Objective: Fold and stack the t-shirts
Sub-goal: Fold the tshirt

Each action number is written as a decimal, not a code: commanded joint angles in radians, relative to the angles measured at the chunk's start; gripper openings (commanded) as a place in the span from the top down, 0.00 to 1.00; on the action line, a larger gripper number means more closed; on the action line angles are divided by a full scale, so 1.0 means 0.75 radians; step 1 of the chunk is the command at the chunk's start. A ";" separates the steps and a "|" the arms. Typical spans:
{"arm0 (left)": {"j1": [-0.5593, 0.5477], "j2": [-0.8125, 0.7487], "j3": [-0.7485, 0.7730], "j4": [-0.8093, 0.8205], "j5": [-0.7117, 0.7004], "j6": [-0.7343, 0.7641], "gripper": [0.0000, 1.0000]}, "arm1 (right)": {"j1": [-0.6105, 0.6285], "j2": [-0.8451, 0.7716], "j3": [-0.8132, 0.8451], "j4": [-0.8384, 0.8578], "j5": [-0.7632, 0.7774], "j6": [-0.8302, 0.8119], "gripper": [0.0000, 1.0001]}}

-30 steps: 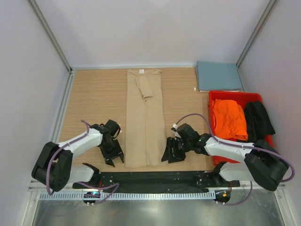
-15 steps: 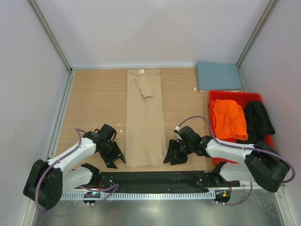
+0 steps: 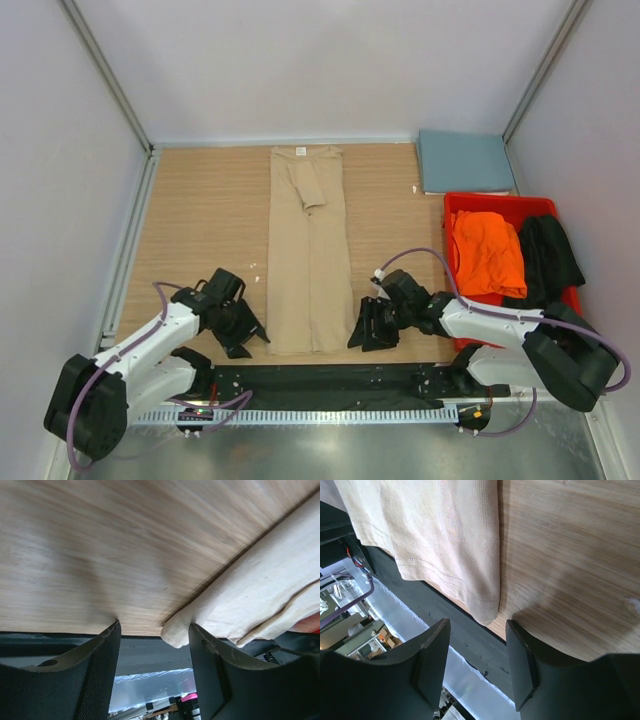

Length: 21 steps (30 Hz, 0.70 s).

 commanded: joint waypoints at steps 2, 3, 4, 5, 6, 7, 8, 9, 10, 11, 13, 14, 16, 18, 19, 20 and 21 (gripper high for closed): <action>-0.001 0.015 -0.012 0.150 0.017 0.019 0.42 | 0.004 0.024 -0.029 0.008 0.034 -0.015 0.46; -0.001 0.027 -0.010 0.162 0.021 0.021 0.43 | 0.004 0.034 -0.027 0.013 0.030 -0.015 0.46; -0.001 0.032 -0.012 0.160 0.025 0.029 0.43 | 0.004 0.048 -0.025 0.015 0.026 -0.017 0.46; -0.003 0.030 -0.010 0.162 0.027 0.033 0.43 | 0.004 0.059 -0.023 0.023 0.015 -0.017 0.46; -0.003 0.017 -0.016 0.158 0.029 0.035 0.43 | 0.004 0.065 -0.021 0.027 0.011 -0.019 0.46; -0.005 0.007 -0.022 0.158 0.027 0.035 0.43 | 0.006 0.069 -0.023 0.029 0.011 -0.021 0.46; -0.008 -0.005 -0.035 0.158 0.027 0.035 0.43 | 0.004 0.069 -0.023 0.029 0.013 -0.019 0.46; -0.008 -0.013 -0.043 0.158 0.029 0.033 0.44 | 0.006 0.071 -0.027 0.031 0.013 -0.021 0.46; -0.008 -0.023 -0.051 0.158 0.035 0.029 0.45 | 0.004 0.075 -0.029 0.033 0.013 -0.019 0.46; -0.010 -0.028 -0.059 0.156 0.037 0.027 0.46 | 0.004 0.077 -0.029 0.035 0.013 -0.019 0.46; -0.012 -0.022 -0.088 0.160 0.047 0.027 0.50 | 0.004 0.075 -0.035 0.033 0.017 -0.013 0.46; -0.014 -0.019 -0.094 0.160 0.056 0.029 0.51 | 0.004 0.071 -0.035 0.027 0.021 -0.003 0.46; -0.016 -0.017 -0.100 0.164 0.060 0.033 0.54 | 0.004 0.069 -0.045 0.035 0.024 0.014 0.47; -0.018 -0.021 -0.102 0.164 0.058 0.046 0.56 | 0.004 0.075 -0.055 0.045 0.032 0.036 0.47; -0.018 -0.024 -0.100 0.162 0.052 0.050 0.56 | 0.004 0.077 -0.058 0.047 0.034 0.044 0.48; -0.020 -0.022 -0.098 0.166 0.052 0.052 0.56 | 0.004 0.077 -0.060 0.049 0.036 0.055 0.48; -0.020 -0.017 -0.096 0.166 0.056 0.058 0.56 | 0.004 0.079 -0.064 0.047 0.038 0.081 0.48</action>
